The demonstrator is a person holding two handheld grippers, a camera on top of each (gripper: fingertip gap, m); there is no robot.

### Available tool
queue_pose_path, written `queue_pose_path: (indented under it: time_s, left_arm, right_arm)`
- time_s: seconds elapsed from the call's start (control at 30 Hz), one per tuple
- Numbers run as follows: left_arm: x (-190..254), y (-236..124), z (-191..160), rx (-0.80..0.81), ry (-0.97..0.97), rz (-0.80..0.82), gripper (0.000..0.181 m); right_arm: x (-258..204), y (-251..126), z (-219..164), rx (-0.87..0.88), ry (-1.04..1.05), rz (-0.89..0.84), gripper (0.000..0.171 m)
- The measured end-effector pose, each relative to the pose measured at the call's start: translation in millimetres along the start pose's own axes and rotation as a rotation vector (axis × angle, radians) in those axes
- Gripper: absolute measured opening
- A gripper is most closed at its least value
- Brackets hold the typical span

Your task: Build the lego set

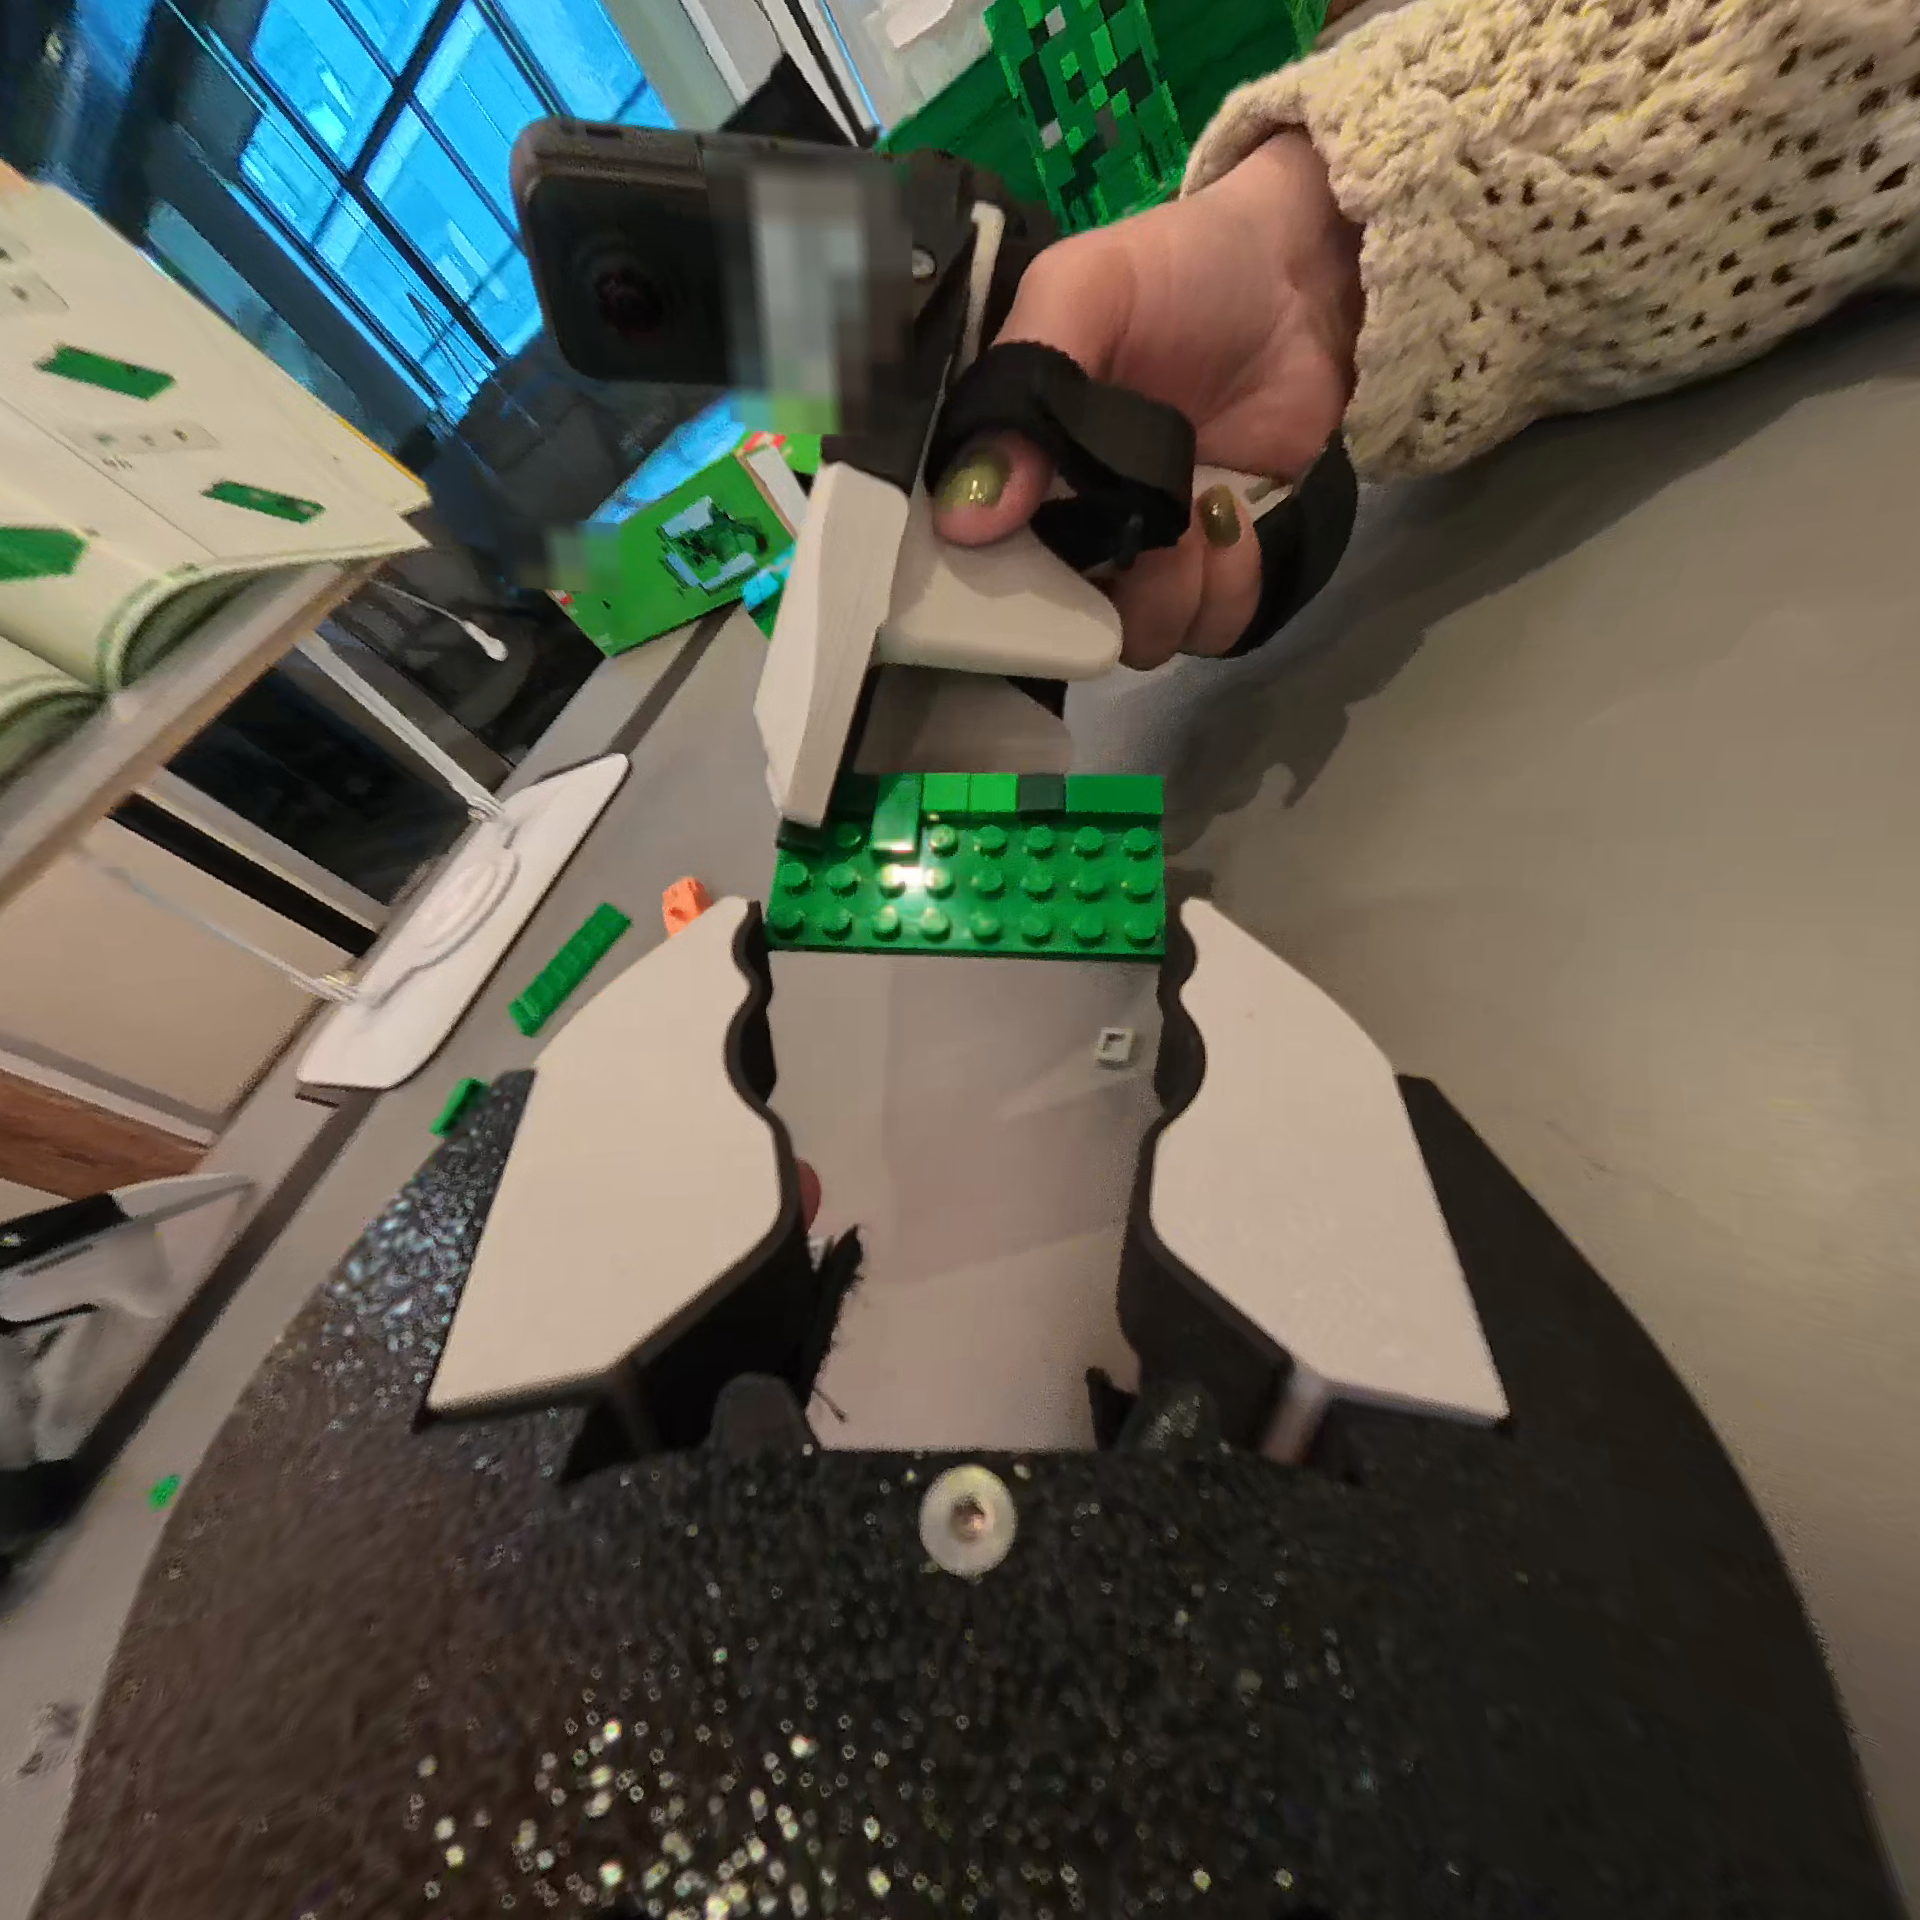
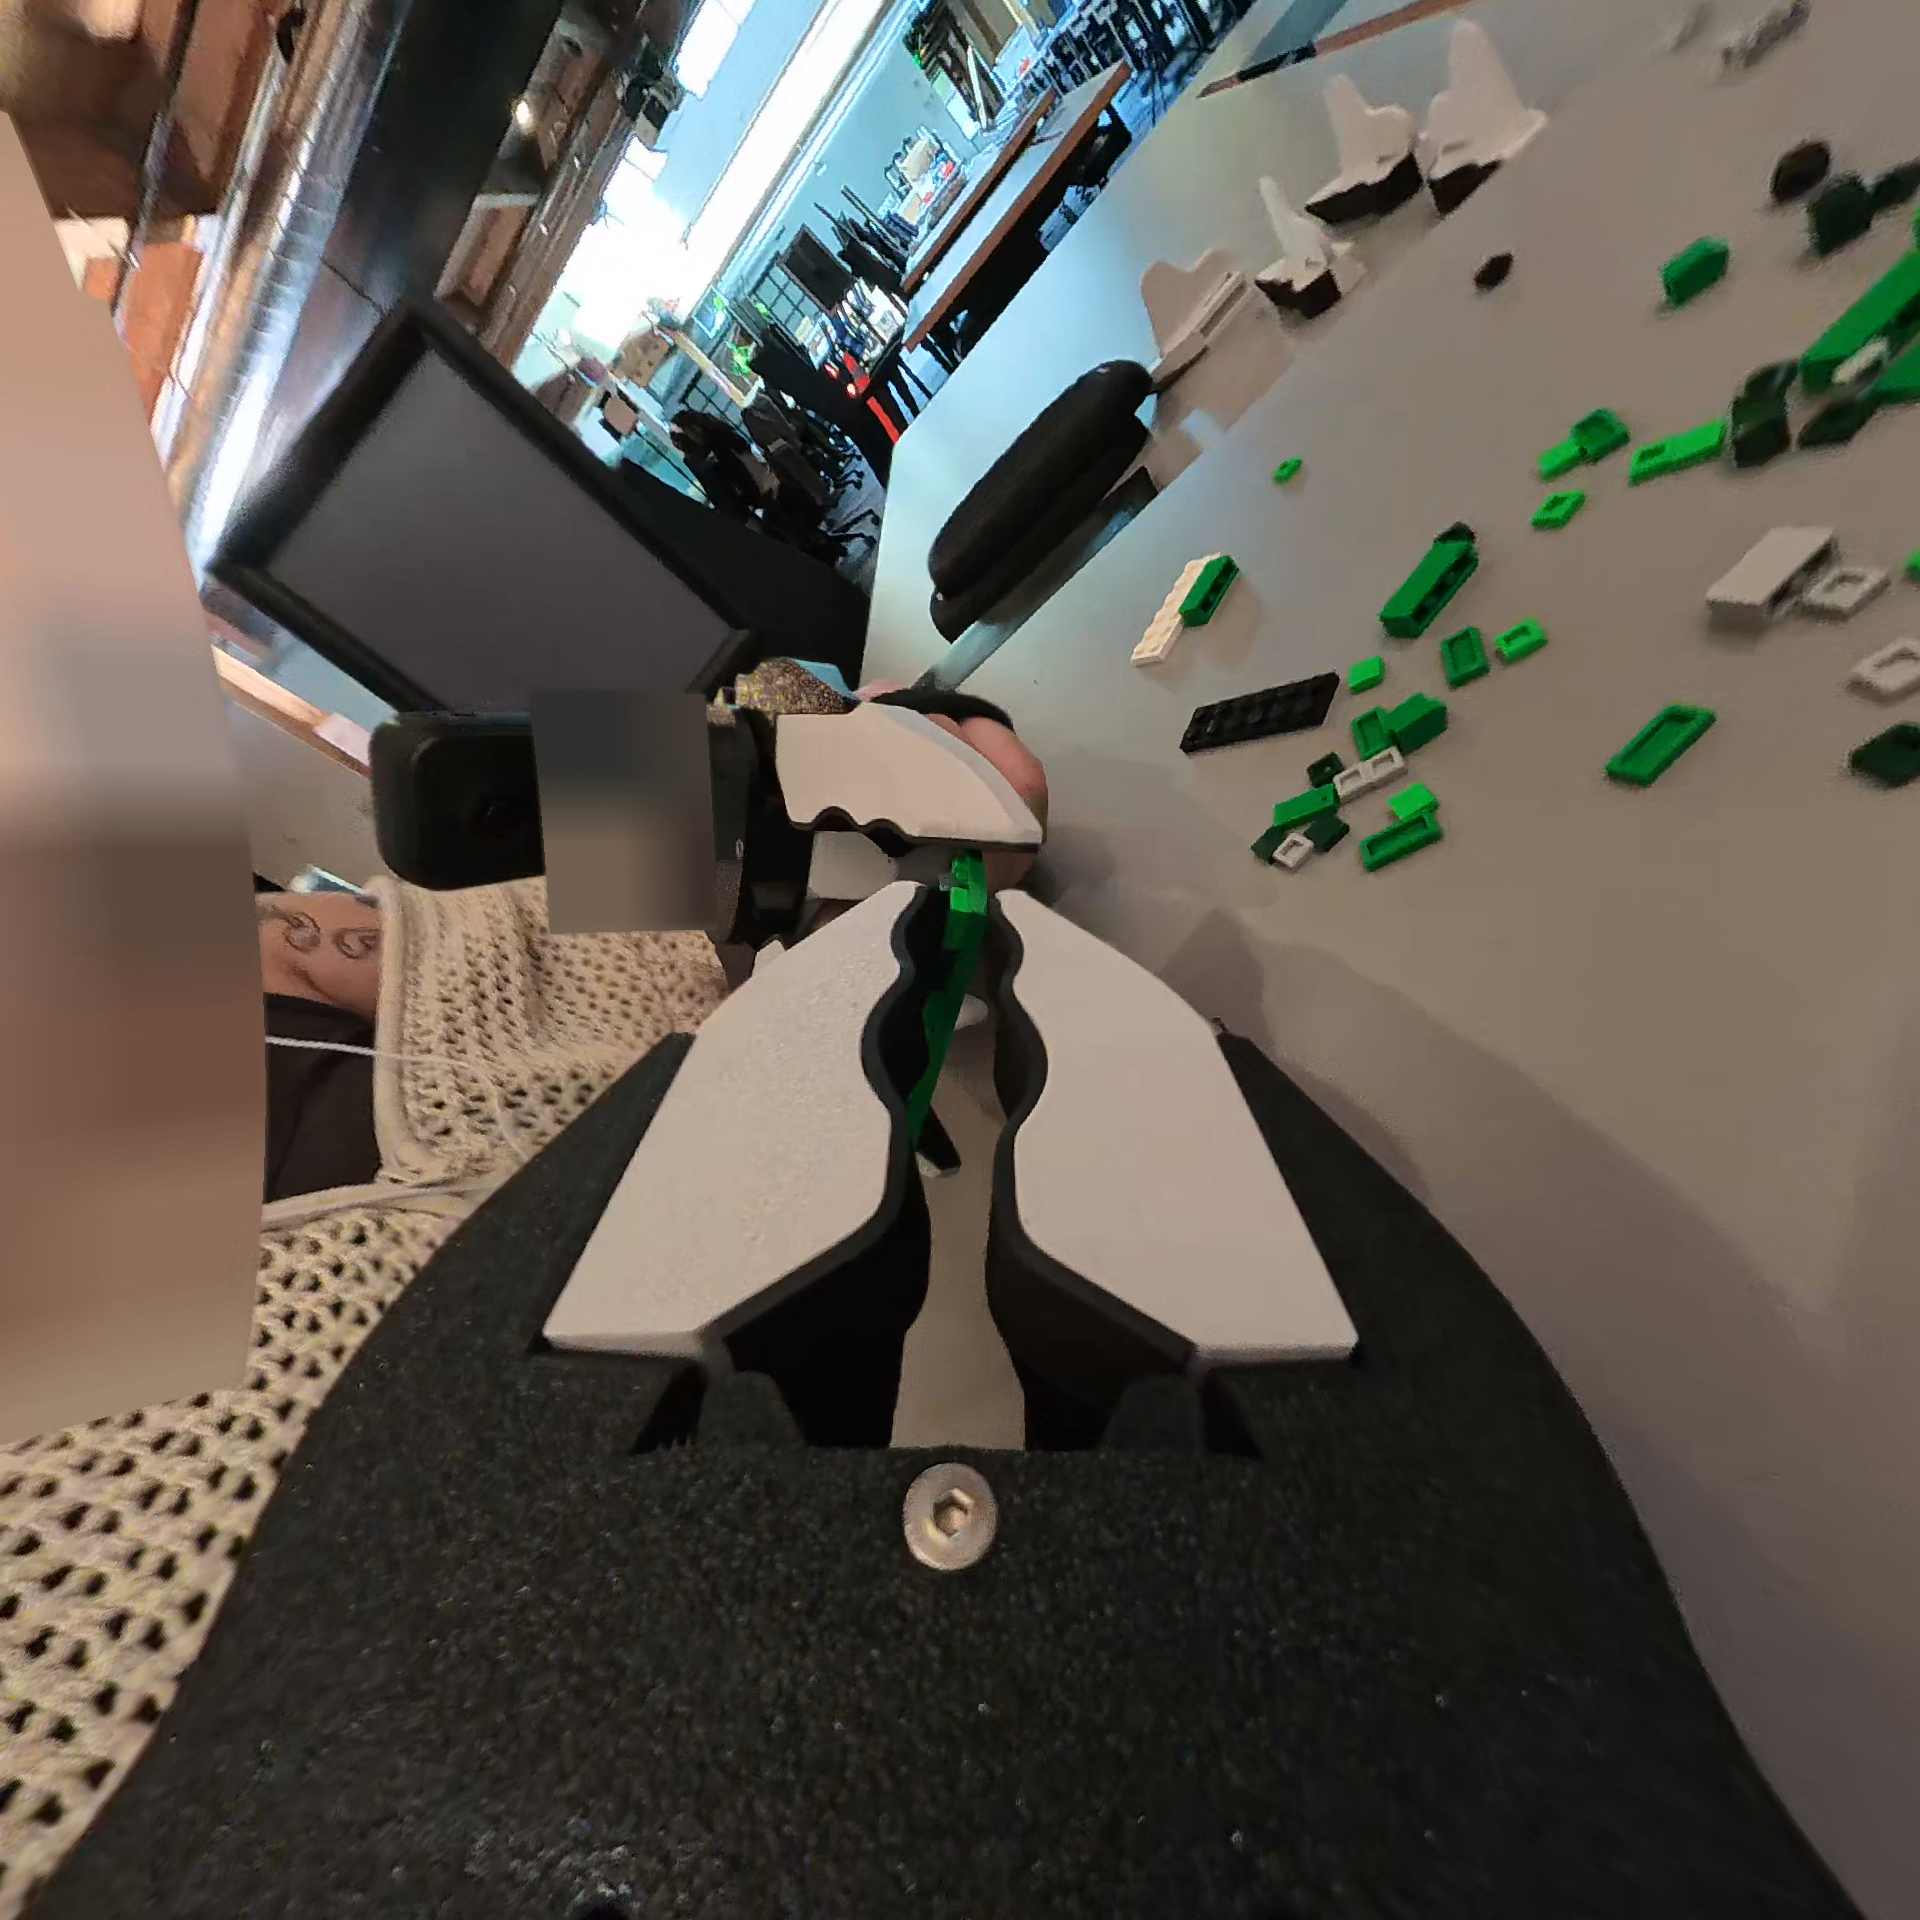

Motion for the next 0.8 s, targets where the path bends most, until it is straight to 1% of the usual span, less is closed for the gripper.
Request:
queue_pose_path:
  time_s: [0.07, 0.13, 0.2, 0.23, 0.3, 0.37, 0.43, 0.5, 0.57, 0.6, 0.67, 0.8]
  left_arm:
    - [-0.9, -1.2, 6.4, 0.043, 0.017, 0.018, 0.072]
    - [-1.2, -2.9, 14.0, 0.081, -0.02, 0.009, 0.072]
    - [-0.6, -3.5, 15.7, 0.085, -0.074, -0.011, 0.073]
    - [-2.6, -3.3, 14.3, 0.078, -0.118, -0.01, 0.065]
    - [-4.2, -4.9, 16.6, 0.103, -0.218, -0.046, 0.064]
    - [-6.1, -7.6, 21.8, 0.141, -0.319, -0.084, 0.06]
    - [-7.9, -9.1, 22.4, 0.149, -0.374, -0.102, 0.048]
    - [-7.0, -9.6, 21.8, 0.146, -0.368, -0.11, 0.035]
    - [-3.6, -9.9, 24.2, 0.156, -0.324, -0.113, 0.025]
    - [-2.2, -10.2, 26.0, 0.166, -0.293, -0.108, 0.015]
    - [-1.5, -10.1, 27.2, 0.17, -0.243, -0.08, 0.013]
    - [-4.6, -11.7, 30.8, 0.188, -0.265, -0.074, 0.009]
  right_arm:
    - [-6.4, -1.4, 2.6, 0.004, -0.1, 0.007, 0.007]
    - [-11.8, -3.0, 4.6, 0.01, -0.195, 0.022, 0.008]
    - [-19.0, -4.9, 5.4, 0.024, -0.297, 0.055, 0.008]
    - [-22.7, -6.1, 5.6, 0.03, -0.346, 0.067, 0.007]
    - [-26.5, -7.0, 2.4, 0.013, -0.456, 0.06, 0.006]
    - [-32.3, -6.3, -0.5, 0.005, -0.516, 0.076, 0.007]
    - [-35.6, -5.9, -2.2, 0.008, -0.564, 0.086, 0.006]
    - [-38.1, -5.3, -4.3, 0.009, -0.644, 0.081, 0.006]
    - [-41.2, -3.9, -8.2, -0.004, -0.713, 0.081, 0.006]
    - [-40.9, -3.0, -8.3, -0.002, -0.737, 0.065, 0.006]
    - [-42.9, -3.7, -9.0, 0.004, -0.782, 0.062, 0.007]
    - [-46.9, -3.7, -6.1, 0.042, -0.805, 0.059, 0.007]
Point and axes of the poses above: each gripper's, where its closed fingertips meet, y out along the fingers, z out of its top, x = y × z across the jaws, the point moved 1 cm from there along -y, back along the fingers, and after that the axes turned 2 degrees about x, right-handed, at the moved point
